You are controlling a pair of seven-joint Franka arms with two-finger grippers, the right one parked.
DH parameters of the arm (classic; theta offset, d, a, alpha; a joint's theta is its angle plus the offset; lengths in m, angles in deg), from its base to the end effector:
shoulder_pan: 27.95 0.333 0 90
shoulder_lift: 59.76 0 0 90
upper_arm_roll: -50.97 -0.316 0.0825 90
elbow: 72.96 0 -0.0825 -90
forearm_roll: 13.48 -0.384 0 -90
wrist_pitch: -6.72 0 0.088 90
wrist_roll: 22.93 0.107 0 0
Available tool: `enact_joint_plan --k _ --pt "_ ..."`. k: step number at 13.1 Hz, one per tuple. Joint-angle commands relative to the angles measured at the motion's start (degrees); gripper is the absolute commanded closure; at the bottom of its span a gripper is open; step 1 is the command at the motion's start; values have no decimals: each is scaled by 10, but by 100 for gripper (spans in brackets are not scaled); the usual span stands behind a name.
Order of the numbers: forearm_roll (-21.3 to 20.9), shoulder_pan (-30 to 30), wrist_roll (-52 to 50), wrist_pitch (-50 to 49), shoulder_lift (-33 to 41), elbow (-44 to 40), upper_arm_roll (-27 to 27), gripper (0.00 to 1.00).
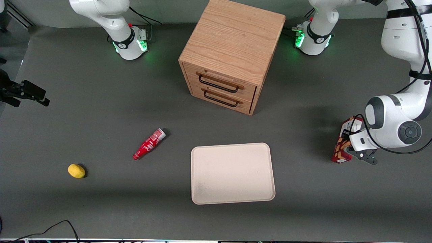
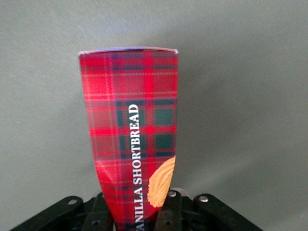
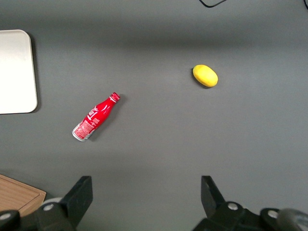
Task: Place red cookie box on tray
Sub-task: 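Lift the red cookie box upright with the left gripper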
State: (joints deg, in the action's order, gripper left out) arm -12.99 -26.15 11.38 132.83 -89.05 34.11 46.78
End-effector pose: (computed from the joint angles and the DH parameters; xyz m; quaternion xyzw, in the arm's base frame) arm 0.6158 0.0623 0.2271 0.9656 -0.2439 -0.0884 0.0164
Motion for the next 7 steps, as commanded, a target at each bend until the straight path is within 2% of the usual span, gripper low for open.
enact_joint_plan --k 1,4,7 --pt "7 -2 5 -112 24 -71 -6 100" --pt "7 -1 -11 -262 45 -194 -7 100" --pt "4 -5 -79 -398 74 -314 -3 100"
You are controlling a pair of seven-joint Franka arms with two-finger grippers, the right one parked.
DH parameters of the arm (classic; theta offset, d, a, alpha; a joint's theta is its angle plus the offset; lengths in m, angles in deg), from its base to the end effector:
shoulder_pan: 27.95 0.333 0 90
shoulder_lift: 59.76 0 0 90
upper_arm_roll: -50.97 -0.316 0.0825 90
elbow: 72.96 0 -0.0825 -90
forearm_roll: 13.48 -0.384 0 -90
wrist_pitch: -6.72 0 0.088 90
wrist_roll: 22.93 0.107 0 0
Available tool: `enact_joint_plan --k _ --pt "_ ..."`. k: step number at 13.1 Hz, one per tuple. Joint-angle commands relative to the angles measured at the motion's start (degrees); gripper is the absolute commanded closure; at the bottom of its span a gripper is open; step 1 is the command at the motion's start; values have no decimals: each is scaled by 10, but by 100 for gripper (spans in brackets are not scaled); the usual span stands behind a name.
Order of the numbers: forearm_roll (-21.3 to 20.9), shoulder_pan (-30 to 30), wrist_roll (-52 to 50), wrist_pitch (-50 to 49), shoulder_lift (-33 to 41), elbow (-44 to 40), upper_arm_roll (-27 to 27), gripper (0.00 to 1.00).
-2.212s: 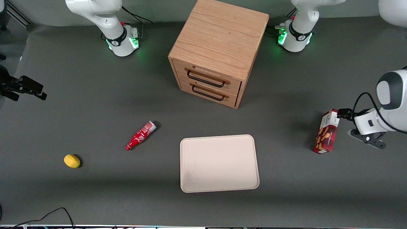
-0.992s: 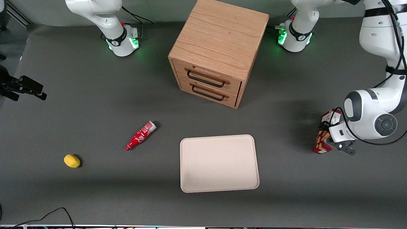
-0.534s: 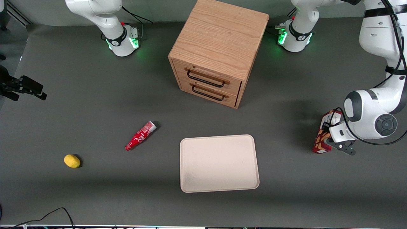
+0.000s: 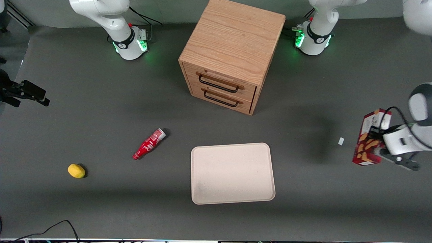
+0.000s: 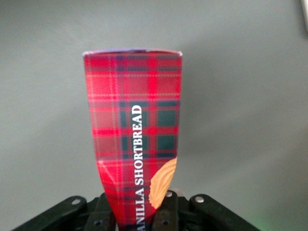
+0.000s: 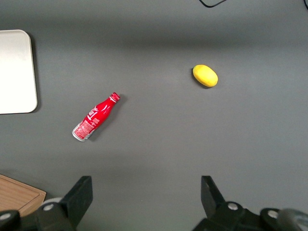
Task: Place red cookie box on tray
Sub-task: 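Lift the red cookie box upright with the left gripper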
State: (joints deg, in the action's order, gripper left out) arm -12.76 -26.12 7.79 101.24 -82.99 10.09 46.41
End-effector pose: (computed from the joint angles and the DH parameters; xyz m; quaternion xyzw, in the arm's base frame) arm 0.6533 0.0643 0.4404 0.9723 -0.2101 -0.0996 0.0232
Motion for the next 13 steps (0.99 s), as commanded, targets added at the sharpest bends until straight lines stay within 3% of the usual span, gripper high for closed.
enact_joint_plan --k 1,4,7,10,13 --pt "2 -7 -74 -126 19 -107 6 100" --pt "5 -7 -218 -232 24 -191 86 100" --pt "5 -7 -381 -215 21 -194 189 100" --pt "-6 -14 -506 -79 -19 -154 266 100" --pt "-53 -38 -554 47 -73 -104 280 100"
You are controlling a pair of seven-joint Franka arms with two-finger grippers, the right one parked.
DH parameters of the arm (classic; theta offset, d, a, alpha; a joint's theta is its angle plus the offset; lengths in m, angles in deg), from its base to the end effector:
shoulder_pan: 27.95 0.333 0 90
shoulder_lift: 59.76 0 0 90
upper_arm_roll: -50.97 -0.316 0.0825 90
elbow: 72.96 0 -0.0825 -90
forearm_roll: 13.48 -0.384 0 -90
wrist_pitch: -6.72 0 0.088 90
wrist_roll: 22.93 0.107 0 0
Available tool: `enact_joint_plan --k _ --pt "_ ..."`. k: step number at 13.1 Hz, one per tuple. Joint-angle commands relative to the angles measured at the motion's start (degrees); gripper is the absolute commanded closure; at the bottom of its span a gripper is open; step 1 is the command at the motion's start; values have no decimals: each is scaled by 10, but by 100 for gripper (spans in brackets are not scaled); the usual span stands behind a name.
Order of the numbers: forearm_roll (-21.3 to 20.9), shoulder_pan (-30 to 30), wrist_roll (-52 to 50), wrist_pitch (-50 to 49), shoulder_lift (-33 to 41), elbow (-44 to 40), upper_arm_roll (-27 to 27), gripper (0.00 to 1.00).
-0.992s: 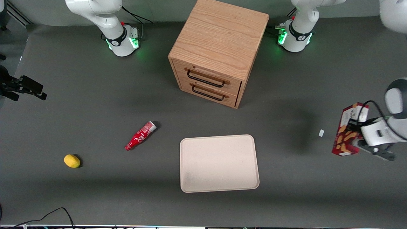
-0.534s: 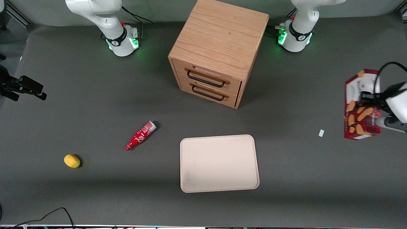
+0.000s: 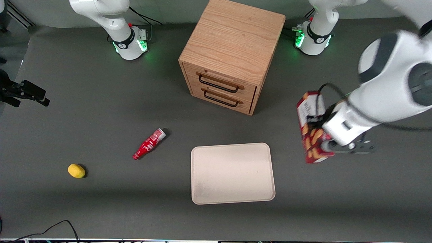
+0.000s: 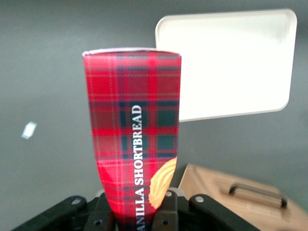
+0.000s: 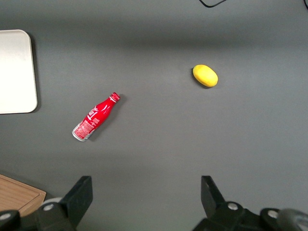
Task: Place red cookie box on tray
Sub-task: 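Carry the box over the cream tray and lower it onto the tray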
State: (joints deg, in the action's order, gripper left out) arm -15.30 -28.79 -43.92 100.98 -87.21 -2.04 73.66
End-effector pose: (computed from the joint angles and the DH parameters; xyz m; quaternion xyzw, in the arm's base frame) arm 0.6517 -0.2156 0.5069 0.9971 -0.0050 -0.0447 0.0615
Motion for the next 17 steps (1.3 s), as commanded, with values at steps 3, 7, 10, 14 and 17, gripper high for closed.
enact_joint_plan --k 3,7,10,14,17 --pt "-67 -14 -56 109 -85 24 22 100" --pt "-133 -42 -133 222 -158 26 22 100" --pt "-144 -46 -140 254 -176 37 22 100" --pt "-175 -61 -179 309 -197 53 17 100" --pt "-182 -61 -182 326 -207 53 17 100"
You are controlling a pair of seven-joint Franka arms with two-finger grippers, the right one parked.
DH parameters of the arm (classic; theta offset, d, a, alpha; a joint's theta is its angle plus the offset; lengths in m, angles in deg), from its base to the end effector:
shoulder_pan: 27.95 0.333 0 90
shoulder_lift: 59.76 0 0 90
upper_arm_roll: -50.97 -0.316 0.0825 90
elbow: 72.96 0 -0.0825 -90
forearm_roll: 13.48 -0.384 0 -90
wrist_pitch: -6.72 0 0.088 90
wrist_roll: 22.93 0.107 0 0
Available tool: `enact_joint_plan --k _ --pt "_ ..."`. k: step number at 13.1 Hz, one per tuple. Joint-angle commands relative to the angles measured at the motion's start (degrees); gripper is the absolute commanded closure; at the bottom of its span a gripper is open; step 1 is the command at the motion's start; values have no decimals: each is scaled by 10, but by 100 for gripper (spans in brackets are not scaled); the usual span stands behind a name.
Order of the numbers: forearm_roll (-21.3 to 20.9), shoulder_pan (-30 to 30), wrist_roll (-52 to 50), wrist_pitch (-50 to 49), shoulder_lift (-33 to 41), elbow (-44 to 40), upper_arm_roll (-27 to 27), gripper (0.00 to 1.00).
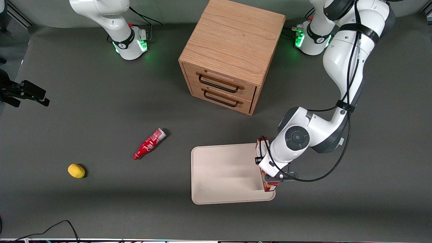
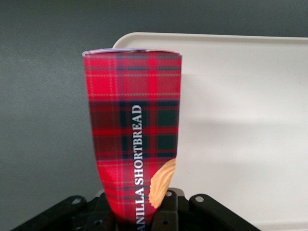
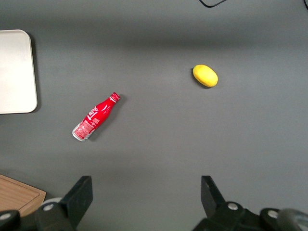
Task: Place red cookie box on tray
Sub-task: 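Carry the box over the cream tray and lower it onto the tray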
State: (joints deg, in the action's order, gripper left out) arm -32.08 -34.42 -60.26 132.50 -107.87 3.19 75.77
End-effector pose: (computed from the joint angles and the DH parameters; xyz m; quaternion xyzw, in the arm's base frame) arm 0.6833 -0.3094 0.2674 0.9978 0.0368 0.0319 0.0455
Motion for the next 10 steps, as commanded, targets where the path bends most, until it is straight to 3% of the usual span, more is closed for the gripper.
enact_joint_plan --k 1,3,4,5,6,7,9,10 --pt "-17 -5 -20 16 -1 2 -4 100" --pt "-24 -3 -21 16 -5 2 -4 95" --pt "-27 -2 -22 18 -10 2 -4 79" --pt "-27 -1 -22 25 -11 3 -4 52" --pt "-27 1 -22 25 -11 6 -4 34" --pt "-27 1 -22 25 -11 7 -4 21" --pt "-27 2 -23 22 -9 7 -4 15" --pt "-27 3 -24 15 -5 7 -4 4"
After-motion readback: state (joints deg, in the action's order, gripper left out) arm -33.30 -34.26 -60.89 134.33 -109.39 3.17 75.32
